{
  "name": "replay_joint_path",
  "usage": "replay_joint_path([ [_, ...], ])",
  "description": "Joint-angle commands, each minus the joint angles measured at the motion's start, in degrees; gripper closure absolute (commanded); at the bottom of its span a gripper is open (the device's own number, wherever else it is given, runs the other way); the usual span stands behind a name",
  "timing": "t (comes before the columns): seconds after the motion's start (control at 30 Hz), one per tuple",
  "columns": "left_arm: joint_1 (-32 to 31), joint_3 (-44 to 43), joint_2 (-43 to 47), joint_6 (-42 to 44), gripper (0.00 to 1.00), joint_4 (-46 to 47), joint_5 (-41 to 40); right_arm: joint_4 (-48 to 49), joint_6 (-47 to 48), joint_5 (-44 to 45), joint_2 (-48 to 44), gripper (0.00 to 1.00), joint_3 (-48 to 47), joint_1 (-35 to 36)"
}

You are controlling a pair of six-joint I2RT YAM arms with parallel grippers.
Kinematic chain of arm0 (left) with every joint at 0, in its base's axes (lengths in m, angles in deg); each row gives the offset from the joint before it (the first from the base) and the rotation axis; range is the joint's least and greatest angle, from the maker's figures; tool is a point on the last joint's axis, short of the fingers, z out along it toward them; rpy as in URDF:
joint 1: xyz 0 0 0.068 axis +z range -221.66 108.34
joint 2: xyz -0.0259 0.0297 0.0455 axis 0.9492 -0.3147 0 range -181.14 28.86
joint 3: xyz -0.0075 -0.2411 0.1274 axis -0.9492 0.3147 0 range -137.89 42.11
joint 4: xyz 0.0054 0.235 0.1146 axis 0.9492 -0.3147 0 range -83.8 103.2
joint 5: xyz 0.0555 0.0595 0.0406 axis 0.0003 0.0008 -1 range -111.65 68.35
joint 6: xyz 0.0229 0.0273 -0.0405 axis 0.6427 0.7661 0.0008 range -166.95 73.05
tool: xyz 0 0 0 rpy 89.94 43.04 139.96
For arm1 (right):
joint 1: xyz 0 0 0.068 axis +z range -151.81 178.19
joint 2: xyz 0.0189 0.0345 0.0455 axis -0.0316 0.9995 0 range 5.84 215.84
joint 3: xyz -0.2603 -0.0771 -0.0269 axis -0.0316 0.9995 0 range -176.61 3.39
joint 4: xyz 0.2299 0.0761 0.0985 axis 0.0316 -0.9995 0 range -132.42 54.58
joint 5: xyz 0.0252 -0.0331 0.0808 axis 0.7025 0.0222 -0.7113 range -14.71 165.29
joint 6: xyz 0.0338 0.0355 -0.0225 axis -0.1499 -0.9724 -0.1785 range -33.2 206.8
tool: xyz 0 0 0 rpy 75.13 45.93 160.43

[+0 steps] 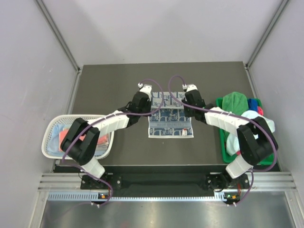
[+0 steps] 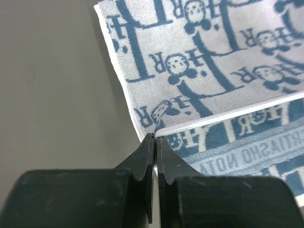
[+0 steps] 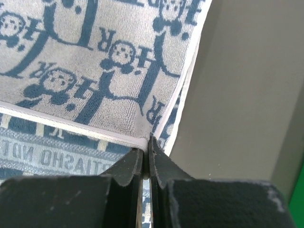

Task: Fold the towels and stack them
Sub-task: Fold the towel

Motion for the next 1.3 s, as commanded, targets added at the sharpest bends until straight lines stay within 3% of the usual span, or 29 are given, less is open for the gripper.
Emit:
replay_joint_path([
  [0.0, 1.10, 2.33, 4.05, -2.37, 1.00, 2.81, -2.62, 0.64, -2.70, 2.17, -3.31, 1.00, 1.72, -0.65],
  [0.13, 1.01, 4.08, 5.55, -3.17, 1.00, 3.69, -0.25, -0.14, -4.28, 2.87, -4.45, 0.99, 2.42, -0.56],
  [0.4, 0.84, 7.42, 6.61, -3.96, 0.95, 6.23, 3.71, -0.41, -5.78, 3.93, -5.86, 0.82, 5.50, -0.64],
  [0.6, 0.49, 9.27, 7.83, -4.66, 0.68, 7.56, 7.83, -0.94, -7.62, 4.37, -8.67, 0.69, 8.22, -0.65],
  [0.8, 0.49, 11.56, 11.08, -7.30, 0.61, 8.53, 13.02, -1.90, -11.92, 2.88, -11.66, 0.64, 9.72, -0.73],
  [0.93, 0.49, 12.52, 13.81, -10.81, 0.60, 6.68, 12.51, -1.21, -14.65, 0.94, -12.28, 0.63, 11.12, -0.73],
  [1.1, 0.66, 10.08, 11.90, -22.41, 0.59, -6.19, -0.76, 1.87, -17.03, -2.39, -9.82, 0.63, 12.09, -0.91],
  [1.27, 2.41, 8.84, 6.70, -22.24, 0.55, -4.84, 1.33, 3.55, -17.74, -3.01, -7.10, 0.64, 11.13, -1.43],
])
